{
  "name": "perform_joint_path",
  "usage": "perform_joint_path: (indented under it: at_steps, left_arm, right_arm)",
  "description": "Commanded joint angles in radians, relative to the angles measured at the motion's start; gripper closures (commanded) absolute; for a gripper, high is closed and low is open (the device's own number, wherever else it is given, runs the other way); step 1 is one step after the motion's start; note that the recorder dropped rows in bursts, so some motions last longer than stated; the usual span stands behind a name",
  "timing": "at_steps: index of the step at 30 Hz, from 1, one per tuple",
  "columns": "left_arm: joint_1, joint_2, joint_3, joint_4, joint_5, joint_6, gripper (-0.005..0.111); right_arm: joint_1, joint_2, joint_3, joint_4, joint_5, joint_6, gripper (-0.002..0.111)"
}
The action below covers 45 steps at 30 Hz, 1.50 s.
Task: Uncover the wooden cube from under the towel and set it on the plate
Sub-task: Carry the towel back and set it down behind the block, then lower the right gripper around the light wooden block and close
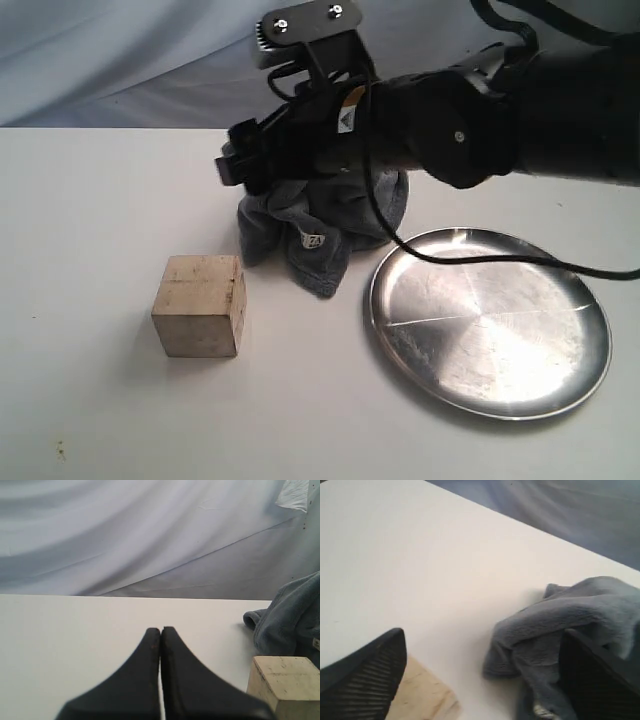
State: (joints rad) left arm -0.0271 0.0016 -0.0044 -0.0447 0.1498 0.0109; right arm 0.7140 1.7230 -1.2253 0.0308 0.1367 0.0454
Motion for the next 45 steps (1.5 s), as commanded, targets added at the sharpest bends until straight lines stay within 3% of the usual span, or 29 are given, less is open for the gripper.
perform_joint_path:
  at_steps: [1, 6, 13, 19, 25, 31, 37, 45]
  left_arm:
    - [-0.001, -0.002, 0.004, 0.001, -0.004, -0.001, 0.105]
    - [-0.001, -0.002, 0.004, 0.001, -0.004, -0.001, 0.105]
    - [-0.001, -0.002, 0.004, 0.001, -0.004, -0.003, 0.105]
    - [-0.001, -0.002, 0.004, 0.001, -0.004, -0.003, 0.105]
    - [-0.001, -0.002, 0.004, 0.001, -0.004, -0.001, 0.105]
    - [-0.001, -0.002, 0.004, 0.001, -0.004, -0.001, 0.105]
    - [-0.001, -0.002, 0.004, 0.001, -0.004, -0.003, 0.105]
    - [-0.001, -0.002, 0.004, 0.001, -0.004, 0.001, 0.105]
  right_arm:
    - [0.111, -0.008, 0.002, 0.010, 0.071, 0.262, 0.032]
    - [0.182, 0.032, 0.002, -0.143, 0.058, 0.584, 0.032]
    - [0.233, 0.100, 0.002, -0.303, 0.071, 0.795, 0.032]
    - [0.245, 0.131, -0.011, -0.465, 0.202, 0.973, 0.032]
    - [0.306, 0.138, -0.129, -0.705, 0.424, 1.131, 0.032]
    - [0.350, 0.168, -0.197, -0.814, 0.486, 1.279, 0.032]
    - [0.396, 0.249, -0.208, -0.961, 0.507, 1.456, 0.016]
    - [0.404, 0.323, -0.208, -1.029, 0.506, 1.533, 0.013]
